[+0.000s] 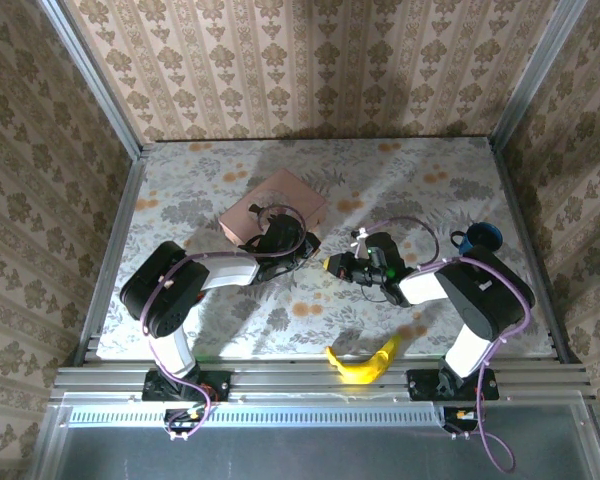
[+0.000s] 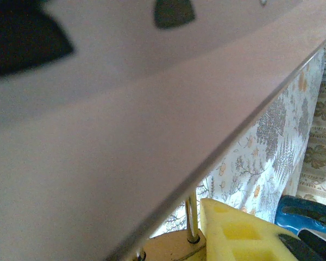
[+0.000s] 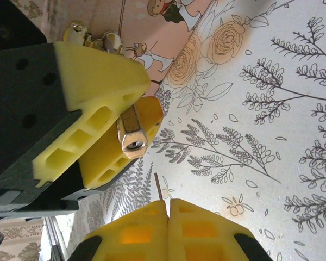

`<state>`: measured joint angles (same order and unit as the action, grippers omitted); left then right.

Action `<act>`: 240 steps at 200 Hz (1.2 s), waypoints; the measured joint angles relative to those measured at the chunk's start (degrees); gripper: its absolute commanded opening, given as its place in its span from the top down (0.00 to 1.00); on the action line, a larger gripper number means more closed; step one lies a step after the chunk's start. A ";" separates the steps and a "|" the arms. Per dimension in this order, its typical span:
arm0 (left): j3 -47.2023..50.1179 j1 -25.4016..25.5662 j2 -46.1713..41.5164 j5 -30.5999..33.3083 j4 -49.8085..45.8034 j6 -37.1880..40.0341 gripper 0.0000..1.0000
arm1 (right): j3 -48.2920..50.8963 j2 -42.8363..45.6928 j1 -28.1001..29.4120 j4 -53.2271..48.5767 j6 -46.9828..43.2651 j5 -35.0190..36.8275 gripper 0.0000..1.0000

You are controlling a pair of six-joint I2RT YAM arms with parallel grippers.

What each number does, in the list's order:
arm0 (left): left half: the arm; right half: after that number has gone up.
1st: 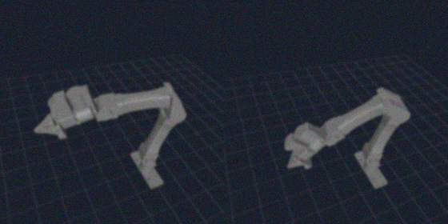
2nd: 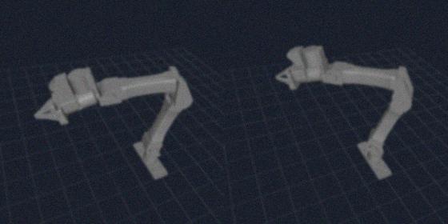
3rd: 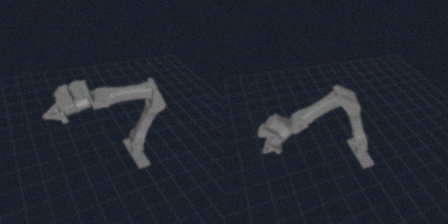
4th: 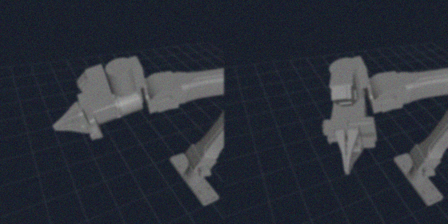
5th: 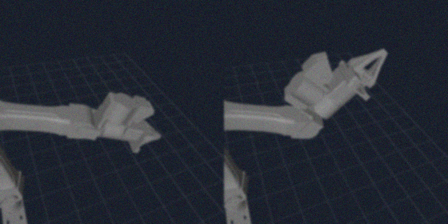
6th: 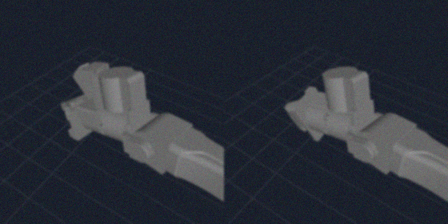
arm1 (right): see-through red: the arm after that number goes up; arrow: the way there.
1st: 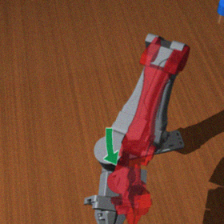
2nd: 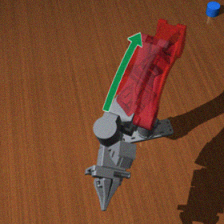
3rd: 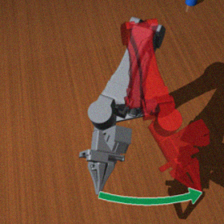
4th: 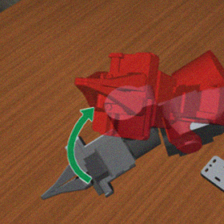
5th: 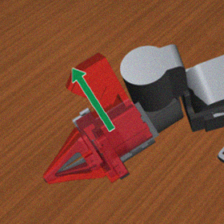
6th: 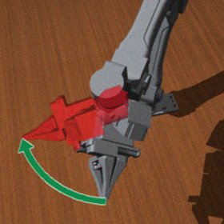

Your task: Unlock a padlock with a key

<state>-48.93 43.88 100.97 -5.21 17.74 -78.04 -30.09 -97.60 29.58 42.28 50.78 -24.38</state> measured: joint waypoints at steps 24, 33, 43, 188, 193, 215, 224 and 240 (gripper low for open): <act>0.00 0.00 0.00 -0.02 0.00 0.00 1.00 | -1.01 -0.70 0.00 1.20 0.11 0.00 1.00; 0.00 0.00 0.00 -0.02 0.00 0.00 1.00 | -1.25 -0.70 0.00 1.46 0.11 0.02 1.00; 0.00 0.00 0.00 -0.02 0.02 0.00 1.00 | -1.40 -0.70 0.00 1.62 0.13 0.02 1.00; 0.00 0.02 0.07 0.00 0.11 -0.02 1.00 | -1.86 -1.14 0.00 1.64 0.09 0.09 1.00; 0.00 0.02 0.07 0.00 0.11 0.00 1.00 | -1.86 -1.14 0.00 1.64 0.09 0.09 1.00; 0.00 0.02 0.07 0.00 0.13 -0.02 1.00 | -1.86 -1.16 0.00 1.64 0.09 0.11 1.00; 0.00 0.02 0.07 -0.02 0.11 0.00 1.00 | -1.86 -1.14 0.00 1.64 0.07 0.11 1.00; 0.00 0.02 0.07 0.00 0.11 0.00 1.00 | -1.86 -1.14 0.00 1.64 -0.04 0.22 1.00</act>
<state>-48.93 43.90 101.03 -5.21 17.85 -78.04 -31.94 -98.74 29.58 43.92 50.74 -24.16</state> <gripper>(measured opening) 0.293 0.066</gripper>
